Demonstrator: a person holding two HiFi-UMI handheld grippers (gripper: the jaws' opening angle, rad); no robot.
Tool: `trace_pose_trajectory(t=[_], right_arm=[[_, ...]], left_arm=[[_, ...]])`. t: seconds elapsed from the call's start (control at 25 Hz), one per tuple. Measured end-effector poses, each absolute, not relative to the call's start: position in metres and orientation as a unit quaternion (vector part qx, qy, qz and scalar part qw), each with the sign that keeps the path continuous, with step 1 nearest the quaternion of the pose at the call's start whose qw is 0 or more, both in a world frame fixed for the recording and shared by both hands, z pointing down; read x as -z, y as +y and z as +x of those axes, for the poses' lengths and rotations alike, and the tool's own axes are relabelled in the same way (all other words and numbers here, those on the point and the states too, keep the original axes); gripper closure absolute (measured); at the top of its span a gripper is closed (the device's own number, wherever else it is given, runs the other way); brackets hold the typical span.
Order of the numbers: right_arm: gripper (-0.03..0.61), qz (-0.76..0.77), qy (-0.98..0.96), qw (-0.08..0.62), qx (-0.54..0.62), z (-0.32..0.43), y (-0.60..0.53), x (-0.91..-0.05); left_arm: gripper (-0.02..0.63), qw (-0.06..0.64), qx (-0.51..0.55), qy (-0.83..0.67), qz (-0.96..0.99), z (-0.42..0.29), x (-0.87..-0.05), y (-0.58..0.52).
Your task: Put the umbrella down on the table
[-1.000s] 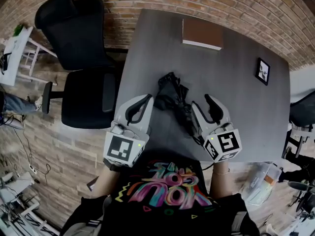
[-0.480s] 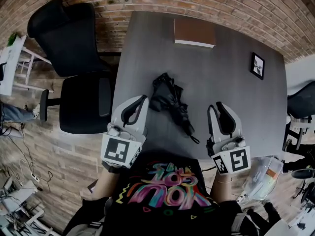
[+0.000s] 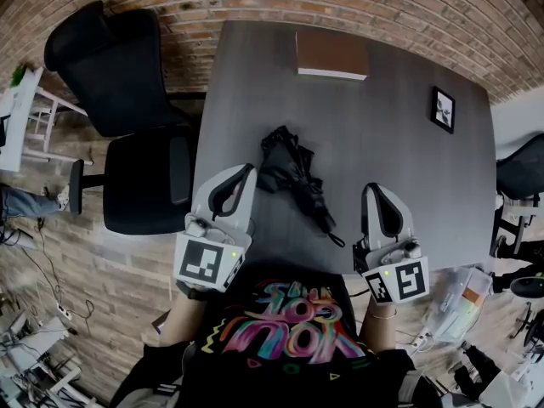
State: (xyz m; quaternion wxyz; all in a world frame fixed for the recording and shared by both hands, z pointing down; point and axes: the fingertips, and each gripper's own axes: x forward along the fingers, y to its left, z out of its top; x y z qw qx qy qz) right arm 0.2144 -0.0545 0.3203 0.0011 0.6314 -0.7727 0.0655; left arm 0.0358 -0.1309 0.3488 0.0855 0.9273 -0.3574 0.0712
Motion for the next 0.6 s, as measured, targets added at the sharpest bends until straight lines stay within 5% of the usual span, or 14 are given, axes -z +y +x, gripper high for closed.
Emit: trace_pose_trajectory(t=[0.6], right_arm=[[0.577,0.603,-0.793,-0.014,-0.082,0.203,-0.056,-0.327]], left_arm=[[0.614,0.084,-0.075,-0.366,0.924,0.030,-0.351,-0.127]])
